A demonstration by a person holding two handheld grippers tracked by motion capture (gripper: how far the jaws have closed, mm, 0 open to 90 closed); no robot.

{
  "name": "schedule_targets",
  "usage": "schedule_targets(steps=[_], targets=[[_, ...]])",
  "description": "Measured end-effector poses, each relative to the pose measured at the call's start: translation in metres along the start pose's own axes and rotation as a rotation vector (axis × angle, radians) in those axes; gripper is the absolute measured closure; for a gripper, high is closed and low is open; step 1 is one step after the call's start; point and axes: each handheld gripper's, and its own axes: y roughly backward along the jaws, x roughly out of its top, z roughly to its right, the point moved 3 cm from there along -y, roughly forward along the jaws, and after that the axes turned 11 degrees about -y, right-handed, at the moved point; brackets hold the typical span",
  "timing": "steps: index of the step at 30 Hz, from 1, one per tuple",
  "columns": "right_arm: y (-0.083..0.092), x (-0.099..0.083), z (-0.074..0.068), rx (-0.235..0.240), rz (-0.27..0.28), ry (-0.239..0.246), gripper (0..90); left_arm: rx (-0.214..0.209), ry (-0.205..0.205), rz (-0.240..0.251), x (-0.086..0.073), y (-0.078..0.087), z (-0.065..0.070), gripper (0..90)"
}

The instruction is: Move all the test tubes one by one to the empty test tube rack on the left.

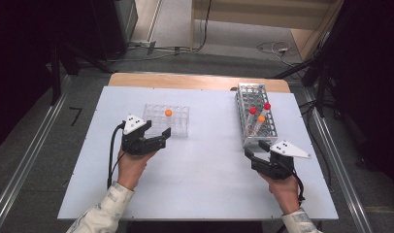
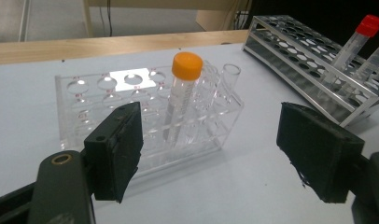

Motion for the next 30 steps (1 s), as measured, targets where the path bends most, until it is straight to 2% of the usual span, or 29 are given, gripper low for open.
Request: schedule_targets(steps=[5,15,19,26,30], targets=[[0.000,0.003,0.006,-0.017,0.019,-0.014,35.8,0.006,0.016,-0.001,-0.004,0.002,-0.001,22.8],[-0.005,0.014,0.022,-0.070,0.061,-0.044,36.5,0.012,-0.001,-0.009,-0.005,-0.001,0.003,21.5],[-0.013,0.020,0.029,-0.103,0.071,-0.063,37.6,0.011,-0.003,-0.002,-0.004,0.000,0.004,21.4],[-0.032,0.025,0.035,-0.162,0.081,-0.055,44.2,0.009,-0.002,-0.001,-0.004,0.000,0.004,21.5],[-0.045,0.028,0.035,-0.197,0.073,-0.033,47.8,0.009,0.001,0.000,-0.004,0.000,0.003,21.5]])
